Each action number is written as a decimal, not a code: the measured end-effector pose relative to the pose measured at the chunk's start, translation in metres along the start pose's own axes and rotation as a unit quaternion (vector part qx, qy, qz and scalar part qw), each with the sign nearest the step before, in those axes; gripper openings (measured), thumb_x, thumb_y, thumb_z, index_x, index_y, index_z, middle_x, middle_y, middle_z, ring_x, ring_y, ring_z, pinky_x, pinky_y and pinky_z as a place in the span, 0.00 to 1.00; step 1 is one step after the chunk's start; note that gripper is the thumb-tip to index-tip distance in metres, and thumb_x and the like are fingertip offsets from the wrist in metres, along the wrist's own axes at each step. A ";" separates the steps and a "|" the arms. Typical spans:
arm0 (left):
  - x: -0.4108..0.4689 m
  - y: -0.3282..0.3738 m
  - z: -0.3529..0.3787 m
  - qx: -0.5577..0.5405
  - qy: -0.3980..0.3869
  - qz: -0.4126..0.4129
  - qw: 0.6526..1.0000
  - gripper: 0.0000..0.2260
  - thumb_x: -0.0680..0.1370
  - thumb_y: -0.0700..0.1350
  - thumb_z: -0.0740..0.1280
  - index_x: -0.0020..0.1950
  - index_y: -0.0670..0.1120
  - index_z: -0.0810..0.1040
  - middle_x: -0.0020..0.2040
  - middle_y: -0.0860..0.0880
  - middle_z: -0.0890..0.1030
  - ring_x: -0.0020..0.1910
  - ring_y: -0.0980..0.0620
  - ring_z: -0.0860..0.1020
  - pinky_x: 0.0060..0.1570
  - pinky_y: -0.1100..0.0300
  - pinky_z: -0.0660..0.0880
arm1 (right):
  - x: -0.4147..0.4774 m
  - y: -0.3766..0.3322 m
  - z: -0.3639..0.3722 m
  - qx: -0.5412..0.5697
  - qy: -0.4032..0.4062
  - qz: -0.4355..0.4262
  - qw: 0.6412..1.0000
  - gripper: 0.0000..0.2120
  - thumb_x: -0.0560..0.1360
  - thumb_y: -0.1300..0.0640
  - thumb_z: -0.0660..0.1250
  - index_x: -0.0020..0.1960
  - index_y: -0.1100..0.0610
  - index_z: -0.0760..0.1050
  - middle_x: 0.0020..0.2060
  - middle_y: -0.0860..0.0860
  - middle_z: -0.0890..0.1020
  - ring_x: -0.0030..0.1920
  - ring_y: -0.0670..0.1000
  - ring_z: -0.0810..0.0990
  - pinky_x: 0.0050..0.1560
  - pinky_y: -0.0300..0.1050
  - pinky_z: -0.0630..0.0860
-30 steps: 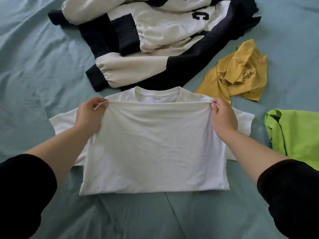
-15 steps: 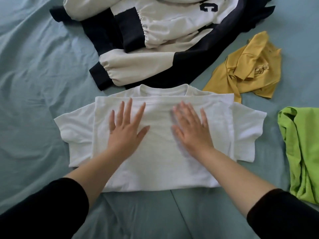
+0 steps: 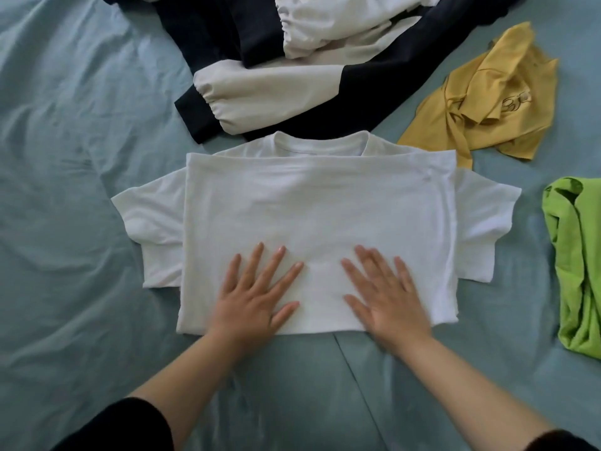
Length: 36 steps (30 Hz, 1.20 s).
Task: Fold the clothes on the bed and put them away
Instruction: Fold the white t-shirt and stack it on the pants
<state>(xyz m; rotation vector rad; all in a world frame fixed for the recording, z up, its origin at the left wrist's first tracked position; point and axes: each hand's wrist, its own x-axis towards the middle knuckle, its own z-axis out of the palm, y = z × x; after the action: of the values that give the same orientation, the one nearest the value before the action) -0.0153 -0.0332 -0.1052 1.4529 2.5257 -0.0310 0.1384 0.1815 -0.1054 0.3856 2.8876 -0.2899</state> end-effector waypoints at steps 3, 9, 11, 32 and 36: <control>-0.030 -0.043 0.010 0.019 0.012 0.025 0.999 0.25 0.80 0.62 0.50 0.77 0.58 0.59 0.78 0.50 0.59 0.77 0.46 0.56 0.74 0.43 0.53 | -0.035 0.057 0.003 -0.015 0.005 0.052 0.999 0.27 0.81 0.41 0.44 0.77 0.49 0.55 0.77 0.50 0.59 0.77 0.47 0.51 0.75 0.56 0.50; -0.071 -0.055 -0.009 -0.004 -0.012 -0.012 1.000 0.27 0.78 0.58 0.52 0.77 0.51 0.61 0.77 0.46 0.61 0.76 0.47 0.56 0.74 0.45 0.51 | -0.075 0.080 -0.020 0.028 0.029 0.125 0.991 0.23 0.81 0.52 0.50 0.75 0.56 0.63 0.75 0.51 0.62 0.75 0.48 0.57 0.74 0.50 0.53; -0.077 -0.033 -0.021 -0.036 -0.015 0.006 0.999 0.29 0.76 0.56 0.55 0.76 0.49 0.64 0.76 0.46 0.64 0.75 0.46 0.59 0.72 0.46 0.53 | -0.084 0.070 -0.031 0.138 0.100 0.220 0.961 0.18 0.79 0.59 0.62 0.68 0.57 0.72 0.67 0.55 0.74 0.67 0.55 0.70 0.65 0.49 0.66; -0.020 0.107 -0.026 -0.790 -0.019 -0.543 0.283 0.04 0.78 0.41 0.68 0.51 0.43 0.77 0.47 0.46 0.82 0.44 0.53 0.81 0.40 0.61 0.77 | -0.085 0.078 -0.052 0.768 0.106 0.478 0.414 0.13 0.73 0.70 0.68 0.52 0.57 0.74 0.42 0.53 0.83 0.39 0.50 0.82 0.40 0.41 0.82; -0.022 0.102 -0.026 -0.796 0.023 -0.547 0.258 0.09 0.77 0.42 0.69 0.56 0.44 0.76 0.48 0.47 0.83 0.42 0.53 0.83 0.34 0.64 0.80 | -0.088 0.078 -0.047 0.758 0.118 0.486 0.419 0.12 0.73 0.70 0.68 0.54 0.59 0.75 0.38 0.54 0.82 0.32 0.46 0.80 0.33 0.35 0.79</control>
<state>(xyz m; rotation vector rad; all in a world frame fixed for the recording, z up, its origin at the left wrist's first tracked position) 0.0773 0.0033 -0.0655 -1.0964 1.2767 1.5996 0.2344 0.2449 -0.0525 2.1297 0.9720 -2.4472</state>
